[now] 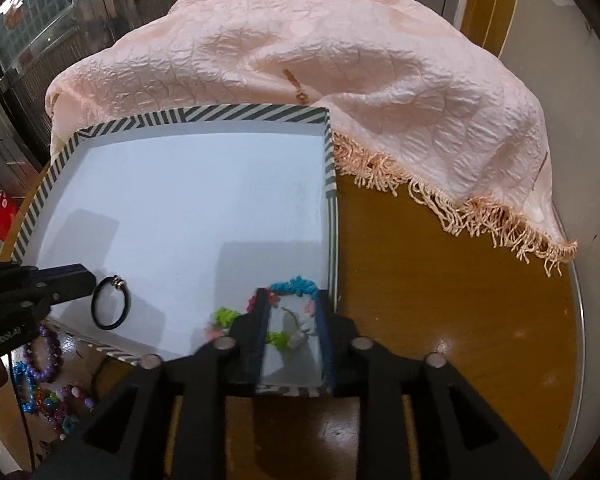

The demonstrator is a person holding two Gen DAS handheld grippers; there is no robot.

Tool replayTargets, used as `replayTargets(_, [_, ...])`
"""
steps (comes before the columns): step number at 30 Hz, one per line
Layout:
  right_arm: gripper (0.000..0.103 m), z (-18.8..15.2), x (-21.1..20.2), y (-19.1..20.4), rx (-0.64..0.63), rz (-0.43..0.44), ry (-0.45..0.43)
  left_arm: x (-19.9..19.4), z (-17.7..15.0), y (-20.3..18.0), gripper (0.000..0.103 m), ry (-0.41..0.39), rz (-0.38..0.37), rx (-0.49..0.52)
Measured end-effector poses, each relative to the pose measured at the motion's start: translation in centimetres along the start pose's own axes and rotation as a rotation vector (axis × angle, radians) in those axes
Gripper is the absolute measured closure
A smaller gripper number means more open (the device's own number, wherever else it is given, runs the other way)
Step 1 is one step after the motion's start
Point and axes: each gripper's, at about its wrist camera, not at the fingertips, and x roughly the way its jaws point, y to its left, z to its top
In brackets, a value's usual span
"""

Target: Organize jewelry

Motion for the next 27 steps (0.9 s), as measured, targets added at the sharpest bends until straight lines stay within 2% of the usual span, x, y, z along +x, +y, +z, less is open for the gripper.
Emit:
replayTargets(3, [0.072, -0.1, -0.9, -0.1, 0.017, 0.012, -0.014, -0.2, 0.0, -0.1, 0.072, -0.008, 0.022, -0.001])
replayTargets(5, [0.07, -0.2, -1.5, -0.1, 0.035, 0.028, -0.024, -0.5, -0.2, 0.0, 0.07, -0.018, 0.035, 0.002])
replayTargets(7, [0.068, -0.3, -2.1, 0.0, 0.052, 0.049, -0.035, -0.8, -0.3, 0.0, 0.07, -0.028, 0.044, 0.006])
replayTargets(11, [0.056, -0.7, -3.0, 0.6, 0.055, 0.064, -0.05, -2.0, -0.7, 0.0, 0.07, -0.053, 0.061, 0.013])
replayTargets(27, [0.051, -2.3, -7.3, 3.7, 0.033, 0.112, -0.098, -7.3, -3.6, 0.6, 0.07, -0.144, 0.114, -0.001])
